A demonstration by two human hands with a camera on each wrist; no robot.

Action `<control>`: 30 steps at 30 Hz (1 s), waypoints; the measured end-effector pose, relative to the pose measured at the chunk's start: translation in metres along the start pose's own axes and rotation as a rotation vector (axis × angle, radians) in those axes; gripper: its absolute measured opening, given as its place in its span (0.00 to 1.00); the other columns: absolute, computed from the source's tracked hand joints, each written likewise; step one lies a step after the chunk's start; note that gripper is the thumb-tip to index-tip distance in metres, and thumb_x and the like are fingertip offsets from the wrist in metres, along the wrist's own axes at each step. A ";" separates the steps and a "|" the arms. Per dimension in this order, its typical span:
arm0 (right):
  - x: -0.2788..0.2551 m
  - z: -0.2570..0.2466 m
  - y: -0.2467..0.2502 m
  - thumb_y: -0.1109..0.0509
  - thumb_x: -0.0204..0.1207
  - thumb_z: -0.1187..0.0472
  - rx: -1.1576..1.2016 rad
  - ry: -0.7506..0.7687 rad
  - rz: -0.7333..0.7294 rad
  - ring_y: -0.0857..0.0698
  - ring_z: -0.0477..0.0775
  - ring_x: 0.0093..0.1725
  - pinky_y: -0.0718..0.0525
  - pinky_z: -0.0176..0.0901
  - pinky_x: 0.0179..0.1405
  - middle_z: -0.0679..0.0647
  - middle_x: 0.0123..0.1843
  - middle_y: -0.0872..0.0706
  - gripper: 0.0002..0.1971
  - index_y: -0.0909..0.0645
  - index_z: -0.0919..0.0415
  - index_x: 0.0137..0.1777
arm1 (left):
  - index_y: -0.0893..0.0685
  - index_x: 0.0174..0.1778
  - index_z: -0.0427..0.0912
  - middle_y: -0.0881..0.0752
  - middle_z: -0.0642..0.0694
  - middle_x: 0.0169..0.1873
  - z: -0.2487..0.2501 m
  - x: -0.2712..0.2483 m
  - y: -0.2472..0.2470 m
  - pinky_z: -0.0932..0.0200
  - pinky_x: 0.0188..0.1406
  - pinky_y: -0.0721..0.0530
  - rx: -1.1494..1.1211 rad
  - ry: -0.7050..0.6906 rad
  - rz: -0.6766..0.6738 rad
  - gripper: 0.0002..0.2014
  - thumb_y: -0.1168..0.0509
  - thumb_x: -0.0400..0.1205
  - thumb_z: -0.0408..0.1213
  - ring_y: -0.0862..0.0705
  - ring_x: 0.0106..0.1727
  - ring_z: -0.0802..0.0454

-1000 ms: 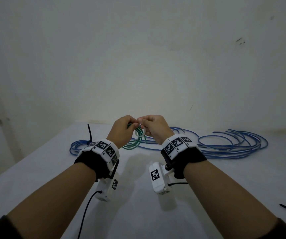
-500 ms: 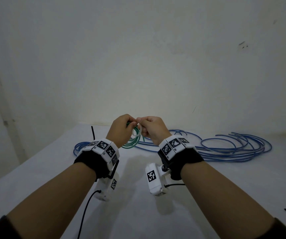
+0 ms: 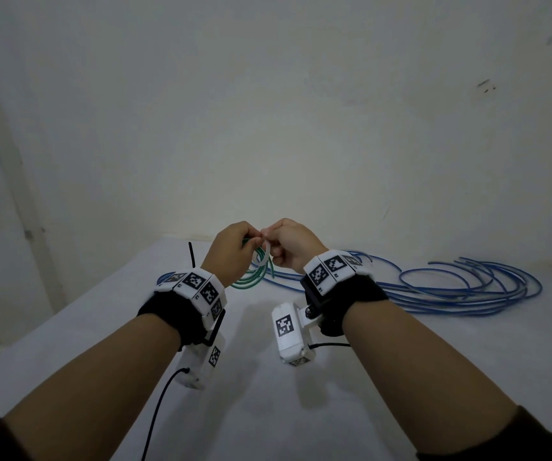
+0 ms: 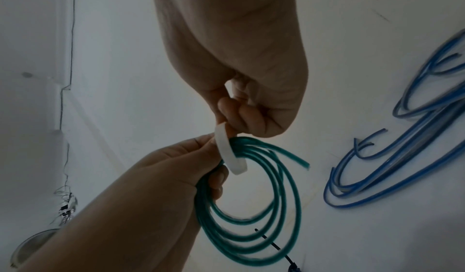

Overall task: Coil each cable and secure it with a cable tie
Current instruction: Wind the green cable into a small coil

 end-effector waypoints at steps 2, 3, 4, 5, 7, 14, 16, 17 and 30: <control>0.000 -0.001 0.000 0.41 0.81 0.69 -0.051 -0.007 -0.004 0.38 0.47 0.22 0.42 0.38 0.23 0.56 0.28 0.30 0.12 0.31 0.60 0.35 | 0.18 0.44 0.35 0.20 0.48 0.38 -0.001 -0.002 -0.001 0.72 0.37 0.30 -0.007 -0.010 0.002 0.04 0.38 0.82 0.29 0.23 0.42 0.52; 0.000 -0.001 0.001 0.41 0.81 0.69 -0.069 -0.010 -0.008 0.40 0.47 0.23 0.43 0.38 0.23 0.55 0.27 0.32 0.14 0.31 0.61 0.33 | 0.18 0.44 0.35 0.20 0.49 0.38 -0.002 -0.002 -0.003 0.72 0.37 0.29 -0.010 -0.017 -0.002 0.04 0.38 0.82 0.29 0.23 0.42 0.52; 0.001 -0.001 0.002 0.41 0.81 0.69 -0.080 -0.014 -0.009 0.41 0.47 0.23 0.45 0.39 0.23 0.55 0.27 0.33 0.15 0.31 0.61 0.32 | 0.18 0.44 0.35 0.20 0.49 0.38 -0.003 -0.003 -0.004 0.73 0.37 0.29 -0.014 -0.022 -0.007 0.04 0.37 0.82 0.30 0.23 0.41 0.52; 0.002 -0.001 0.003 0.41 0.81 0.69 -0.086 -0.018 -0.006 0.42 0.47 0.23 0.46 0.39 0.23 0.55 0.27 0.34 0.16 0.31 0.62 0.30 | 0.18 0.43 0.36 0.20 0.49 0.37 -0.004 -0.003 -0.005 0.73 0.37 0.30 -0.022 -0.027 -0.012 0.04 0.37 0.82 0.30 0.23 0.40 0.53; 0.003 -0.001 0.004 0.40 0.80 0.70 -0.093 -0.023 0.012 0.42 0.47 0.23 0.46 0.39 0.23 0.55 0.27 0.33 0.16 0.30 0.62 0.30 | 0.19 0.42 0.38 0.21 0.52 0.35 -0.004 -0.003 -0.006 0.73 0.36 0.30 -0.035 -0.036 -0.016 0.04 0.37 0.82 0.30 0.24 0.38 0.56; 0.009 0.000 0.007 0.38 0.79 0.69 -0.061 -0.074 0.048 0.40 0.46 0.24 0.44 0.38 0.24 0.54 0.28 0.32 0.13 0.28 0.62 0.32 | 0.20 0.41 0.41 0.21 0.55 0.34 -0.004 -0.001 -0.006 0.77 0.34 0.29 -0.080 -0.041 -0.020 0.05 0.37 0.82 0.30 0.24 0.36 0.63; 0.011 0.002 0.008 0.35 0.78 0.68 -0.035 -0.079 0.061 0.38 0.47 0.26 0.43 0.37 0.24 0.54 0.32 0.31 0.11 0.26 0.62 0.34 | 0.19 0.41 0.40 0.20 0.54 0.34 -0.003 0.000 -0.004 0.75 0.34 0.28 -0.089 -0.042 -0.032 0.05 0.37 0.82 0.31 0.24 0.35 0.61; 0.012 0.002 0.009 0.34 0.77 0.68 -0.027 -0.074 0.070 0.37 0.47 0.27 0.42 0.37 0.23 0.55 0.34 0.31 0.10 0.25 0.61 0.34 | 0.19 0.42 0.40 0.20 0.53 0.34 -0.002 -0.001 -0.003 0.75 0.33 0.28 -0.094 -0.045 -0.042 0.04 0.37 0.82 0.31 0.24 0.34 0.61; 0.004 -0.012 0.017 0.34 0.80 0.60 0.065 0.057 0.014 0.29 0.48 0.26 0.34 0.38 0.25 0.56 0.32 0.19 0.11 0.23 0.64 0.37 | 0.21 0.41 0.41 0.21 0.56 0.33 0.005 0.002 -0.003 0.78 0.34 0.28 -0.130 -0.048 -0.003 0.06 0.38 0.82 0.29 0.24 0.35 0.64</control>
Point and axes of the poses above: each hand's wrist, its own x-axis towards the middle knuckle, its own y-axis out of the back of the hand, z = x × y, the point moved 3 cm from there along x, towards the middle knuckle
